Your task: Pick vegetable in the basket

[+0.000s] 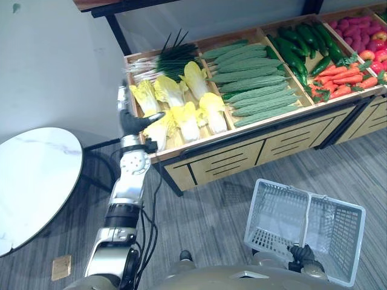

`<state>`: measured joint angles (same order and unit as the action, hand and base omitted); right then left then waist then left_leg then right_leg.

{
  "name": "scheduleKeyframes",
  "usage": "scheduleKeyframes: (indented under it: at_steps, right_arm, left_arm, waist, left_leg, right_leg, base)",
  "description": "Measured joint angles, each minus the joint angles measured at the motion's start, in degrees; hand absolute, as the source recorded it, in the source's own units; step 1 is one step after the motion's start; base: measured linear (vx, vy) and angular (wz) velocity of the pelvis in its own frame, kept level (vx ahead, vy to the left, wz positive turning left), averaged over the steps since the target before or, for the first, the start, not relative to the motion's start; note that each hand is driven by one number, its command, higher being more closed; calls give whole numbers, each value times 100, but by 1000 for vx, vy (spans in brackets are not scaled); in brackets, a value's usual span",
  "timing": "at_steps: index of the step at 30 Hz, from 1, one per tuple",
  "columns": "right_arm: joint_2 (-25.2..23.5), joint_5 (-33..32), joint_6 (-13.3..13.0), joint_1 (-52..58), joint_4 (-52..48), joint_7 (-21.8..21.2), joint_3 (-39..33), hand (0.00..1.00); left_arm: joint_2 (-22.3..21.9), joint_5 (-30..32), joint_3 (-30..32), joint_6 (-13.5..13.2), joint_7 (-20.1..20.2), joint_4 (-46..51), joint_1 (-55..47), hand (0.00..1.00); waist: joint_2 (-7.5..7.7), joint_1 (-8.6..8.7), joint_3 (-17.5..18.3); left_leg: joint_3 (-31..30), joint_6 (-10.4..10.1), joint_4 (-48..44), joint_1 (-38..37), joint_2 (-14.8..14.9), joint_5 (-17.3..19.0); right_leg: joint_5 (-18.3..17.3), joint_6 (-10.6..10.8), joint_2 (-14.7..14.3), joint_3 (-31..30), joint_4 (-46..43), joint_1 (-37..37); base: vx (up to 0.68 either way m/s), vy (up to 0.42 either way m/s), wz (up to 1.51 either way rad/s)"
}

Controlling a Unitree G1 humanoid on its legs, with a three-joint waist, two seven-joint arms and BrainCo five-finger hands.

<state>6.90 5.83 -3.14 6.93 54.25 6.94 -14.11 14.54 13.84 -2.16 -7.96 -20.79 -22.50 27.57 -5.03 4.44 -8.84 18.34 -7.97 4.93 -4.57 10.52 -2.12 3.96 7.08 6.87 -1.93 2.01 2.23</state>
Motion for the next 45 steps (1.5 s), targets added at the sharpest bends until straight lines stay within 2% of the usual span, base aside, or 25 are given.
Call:
scheduleKeyframes:
  at_steps: [2, 4, 8, 10, 15, 19, 27, 28, 36, 40, 45]
  right_arm:
    - [26, -3, -29, -286, 10, 2, -73, 100]
    - [21, -15, -40, -591, 4, 26, -196, 100]
    - [46, -12, -70, -763, -25, 134, -359, 100]
    - [32, -29, -98, -901, -41, 233, -402, 100]
    - [29, -139, -197, -1003, -75, 301, -550, 100]
    - [27, -245, -293, -1220, -102, 370, -547, 100]
    - [54, -699, -524, -1528, -59, 503, -504, 100]
    - [54, -784, -539, -1533, -60, 510, -489, 100]
    - [58, -1005, -598, -1561, -114, 539, -317, 100]
    - [56, -1013, -598, -1560, -137, 535, -208, 100]
    - [67, -1008, -524, -1539, -134, 472, -7, 100]
  left_arm:
    - [43, 150, -7, 56, 4, -332, 481, 0]
    - [76, 165, -7, 189, -12, -623, 1072, 0]
    - [117, 259, 1, 290, -50, -785, 1391, 0]
    - [297, 263, 87, 411, -135, -878, 1681, 0]
    - [507, 264, 394, 574, -444, -875, 2058, 0]
    - [939, 310, 564, 755, -719, -872, 2478, 0]
    - [1586, 311, 351, 865, -836, -1496, 3182, 0]
    - [1643, 311, 346, 862, -839, -1490, 3246, 100]
    - [1734, 414, 375, 743, -849, -1482, 3484, 100]
    - [1592, 614, 122, 592, -770, -1476, 3573, 100]
    - [1273, 818, -370, 490, -322, -1632, 3446, 100]
  waist:
    - [1, 71, -231]
    - [30, 156, -634]
    - [-9, 152, -934]
    - [19, 152, -1197]
    - [70, 103, -1489]
    - [171, 87, -1811]
    - [216, 95, -2048]
    - [216, 91, -2048]
    - [240, 83, -2070]
    - [241, 61, -2070]
    - [244, 60, -2069]
  left_leg:
    - [42, 54, -14, 188, -58, -141]
    - [89, 79, -12, 361, -107, -221]
    - [161, 85, -10, 522, -163, -228]
    - [161, 114, -8, 625, -199, -249]
    - [159, 141, -9, 863, -251, -270]
    - [164, 165, -21, 1133, -259, -291]
    - [204, 190, -10, 1830, -274, -375]
    - [262, 194, -8, 1932, -274, -381]
    - [647, 193, -8, 1969, -251, -381]
    - [658, 192, -26, 1914, -249, -380]
    - [651, 184, -23, 1566, -242, -349]
  right_leg:
    - [68, 30, 26, -126, -191, 330]
    - [94, 63, 57, -216, -314, 592]
    - [100, 80, 104, -269, -401, 842]
    - [118, 107, 129, -310, -414, 945]
    - [142, 140, 170, -351, -407, 1175]
    - [160, 149, 175, -366, -414, 1445]
    - [231, 136, 179, -401, -420, 2170]
    - [251, 136, 176, -433, -410, 2294]
    - [262, 136, 126, -641, -410, 2462]
    - [261, 136, 138, -641, -452, 2399]
    - [250, 144, 141, -586, -446, 2038]
  base:
    - [-14, 9, -24]
    - [-48, 4, -7]
    - [-8, 6, -8]
    - [21, 10, 4]
    - [17, 5, 1]
    - [0, 0, 0]
    - [45, 4, 1]
    - [47, 9, -11]
    - [46, 6, -14]
    - [7, 7, 4]
    - [-1, 6, 1]
